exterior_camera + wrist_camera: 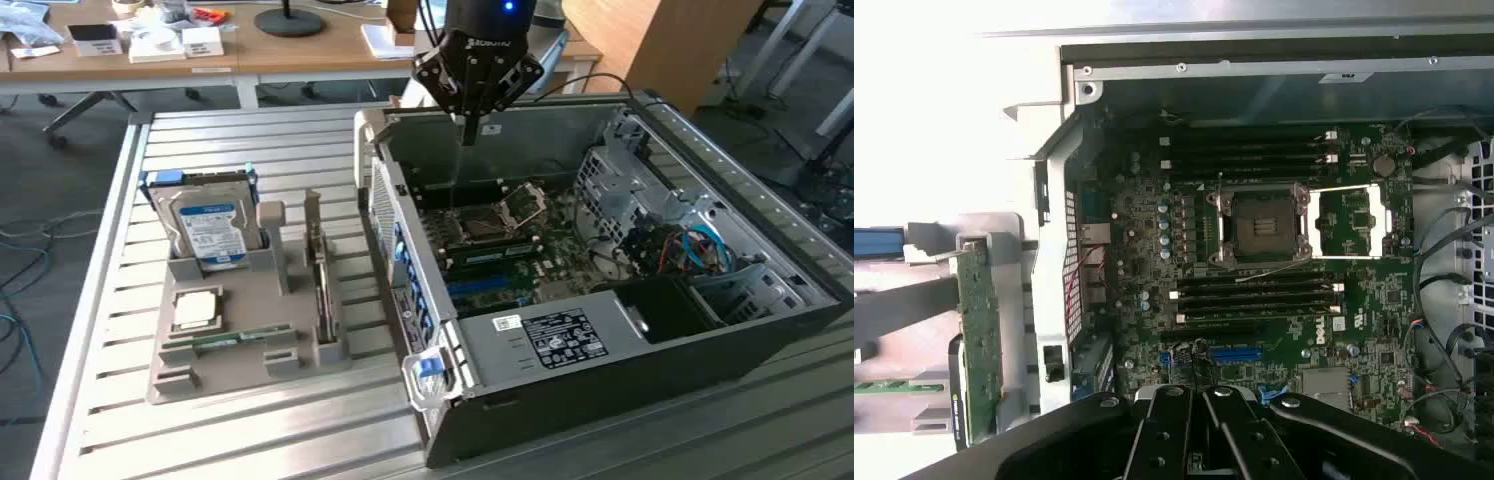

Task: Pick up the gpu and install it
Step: 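Reach for the gpu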

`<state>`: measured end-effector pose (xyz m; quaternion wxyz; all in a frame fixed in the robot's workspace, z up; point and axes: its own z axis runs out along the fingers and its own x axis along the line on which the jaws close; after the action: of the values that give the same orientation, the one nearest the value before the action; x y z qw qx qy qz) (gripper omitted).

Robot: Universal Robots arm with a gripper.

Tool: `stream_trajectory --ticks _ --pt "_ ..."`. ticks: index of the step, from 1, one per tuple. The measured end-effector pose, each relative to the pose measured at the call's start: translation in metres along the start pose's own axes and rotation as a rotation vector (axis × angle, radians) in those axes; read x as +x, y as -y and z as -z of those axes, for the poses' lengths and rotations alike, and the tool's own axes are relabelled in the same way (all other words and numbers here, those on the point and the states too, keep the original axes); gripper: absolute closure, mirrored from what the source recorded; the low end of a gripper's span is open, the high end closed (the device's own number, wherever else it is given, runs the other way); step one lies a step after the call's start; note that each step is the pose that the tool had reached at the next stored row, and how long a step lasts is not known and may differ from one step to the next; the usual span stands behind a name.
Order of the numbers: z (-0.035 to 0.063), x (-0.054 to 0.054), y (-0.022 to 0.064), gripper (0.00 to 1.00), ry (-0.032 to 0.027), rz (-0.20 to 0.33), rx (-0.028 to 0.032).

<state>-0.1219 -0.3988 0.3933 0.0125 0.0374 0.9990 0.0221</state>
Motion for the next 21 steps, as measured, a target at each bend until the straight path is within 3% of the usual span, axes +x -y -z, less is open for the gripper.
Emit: stream_trajectory --ticks 13,21 --pt "0.0000 0.000 0.0000 0.89 0.0000 0.000 0.0000" --pt "0.0003 0.011 0.0008 0.89 0.0000 0.000 0.0000"
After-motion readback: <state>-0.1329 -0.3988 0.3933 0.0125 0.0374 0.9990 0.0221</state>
